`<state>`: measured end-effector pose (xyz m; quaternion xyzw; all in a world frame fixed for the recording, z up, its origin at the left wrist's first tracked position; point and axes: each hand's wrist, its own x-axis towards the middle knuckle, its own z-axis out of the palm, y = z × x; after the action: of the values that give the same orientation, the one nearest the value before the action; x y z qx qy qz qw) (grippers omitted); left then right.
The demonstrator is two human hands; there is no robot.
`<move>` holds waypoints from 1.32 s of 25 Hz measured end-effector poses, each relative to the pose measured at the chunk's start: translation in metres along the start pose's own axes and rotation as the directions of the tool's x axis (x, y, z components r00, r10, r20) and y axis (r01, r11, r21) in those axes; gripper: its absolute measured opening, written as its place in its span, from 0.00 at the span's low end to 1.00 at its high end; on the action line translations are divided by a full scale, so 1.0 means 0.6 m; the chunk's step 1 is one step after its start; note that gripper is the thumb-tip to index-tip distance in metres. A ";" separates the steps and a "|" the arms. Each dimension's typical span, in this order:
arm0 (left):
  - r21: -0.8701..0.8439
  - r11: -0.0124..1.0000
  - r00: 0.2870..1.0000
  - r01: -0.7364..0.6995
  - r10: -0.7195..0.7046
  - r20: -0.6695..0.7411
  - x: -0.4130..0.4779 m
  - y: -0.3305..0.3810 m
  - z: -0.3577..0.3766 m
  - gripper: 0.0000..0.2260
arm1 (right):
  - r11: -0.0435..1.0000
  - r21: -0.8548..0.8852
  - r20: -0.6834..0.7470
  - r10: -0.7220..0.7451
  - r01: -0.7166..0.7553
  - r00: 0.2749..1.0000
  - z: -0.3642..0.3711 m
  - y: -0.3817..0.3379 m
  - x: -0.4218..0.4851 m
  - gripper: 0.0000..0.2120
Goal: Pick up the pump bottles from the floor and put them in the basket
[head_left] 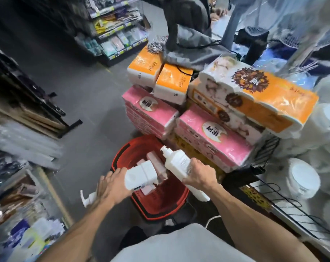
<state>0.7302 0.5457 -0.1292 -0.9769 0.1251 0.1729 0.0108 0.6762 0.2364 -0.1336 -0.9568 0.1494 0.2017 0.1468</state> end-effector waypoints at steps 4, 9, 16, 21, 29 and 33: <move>0.089 0.986 0.990 -0.137 0.136 0.024 0.086 -0.002 -0.021 0.28 | 0.993 0.051 -0.008 0.104 -0.103 0.995 -0.005 -0.009 0.035 0.29; 0.140 0.911 0.921 -0.388 0.378 0.092 0.205 -0.012 -0.043 0.27 | 0.946 0.139 -0.025 0.301 -0.294 0.953 0.018 -0.055 0.058 0.30; 0.346 0.550 0.643 -0.760 0.714 0.277 0.351 -0.019 -0.074 0.29 | 0.700 0.375 0.022 0.649 -0.608 0.760 0.059 -0.161 0.034 0.32; 0.411 0.165 0.353 -0.896 0.827 0.438 0.375 0.031 -0.082 0.31 | 0.488 0.513 0.065 0.798 -0.706 0.599 0.103 -0.214 0.001 0.32; 0.389 -0.190 0.080 -0.901 0.811 0.580 0.370 0.106 -0.046 0.27 | 0.314 0.605 0.079 0.891 -0.732 0.447 0.168 -0.219 -0.007 0.31; 0.407 -0.301 0.027 -0.863 0.775 0.631 0.391 0.132 0.014 0.27 | 0.202 0.640 0.141 0.918 -0.742 0.371 0.233 -0.212 0.027 0.32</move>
<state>0.9207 0.4130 -0.2152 -0.4747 0.8230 0.1103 0.2918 0.6866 0.3962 -0.2347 -0.6293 0.7191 0.0546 0.2896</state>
